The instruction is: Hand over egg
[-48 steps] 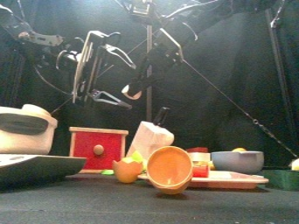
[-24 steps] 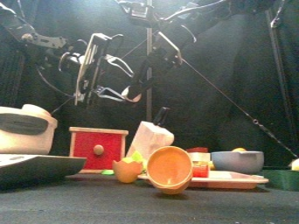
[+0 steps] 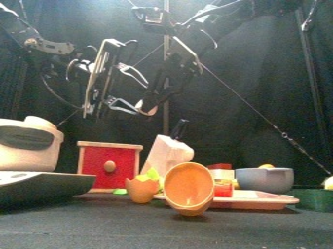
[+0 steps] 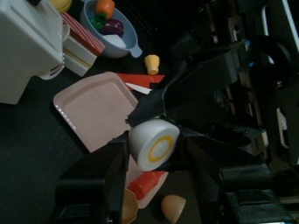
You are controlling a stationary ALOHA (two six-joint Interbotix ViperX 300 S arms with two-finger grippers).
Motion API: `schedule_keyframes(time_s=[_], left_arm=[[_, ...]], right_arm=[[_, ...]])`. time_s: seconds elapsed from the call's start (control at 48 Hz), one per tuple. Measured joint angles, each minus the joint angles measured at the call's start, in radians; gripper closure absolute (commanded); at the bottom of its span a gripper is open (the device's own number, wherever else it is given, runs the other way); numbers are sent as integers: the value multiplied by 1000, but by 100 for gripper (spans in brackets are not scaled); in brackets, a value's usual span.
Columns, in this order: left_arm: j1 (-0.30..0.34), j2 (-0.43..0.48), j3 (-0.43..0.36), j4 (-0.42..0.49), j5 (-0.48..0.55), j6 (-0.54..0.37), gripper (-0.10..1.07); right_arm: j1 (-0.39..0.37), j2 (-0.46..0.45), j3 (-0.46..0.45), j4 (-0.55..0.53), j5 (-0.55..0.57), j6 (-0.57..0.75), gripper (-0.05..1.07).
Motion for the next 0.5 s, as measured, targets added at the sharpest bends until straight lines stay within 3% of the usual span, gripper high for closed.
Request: schedule_keyframes(time_s=[0.208,0.5], left_arm=[[0,-2,-2,2,0,0,24],[-2,0,3,0,0,0,24]], right_arm=[[-6,3,2,14,9,-3,8],[-5,5,12,9,15,-3,7]])
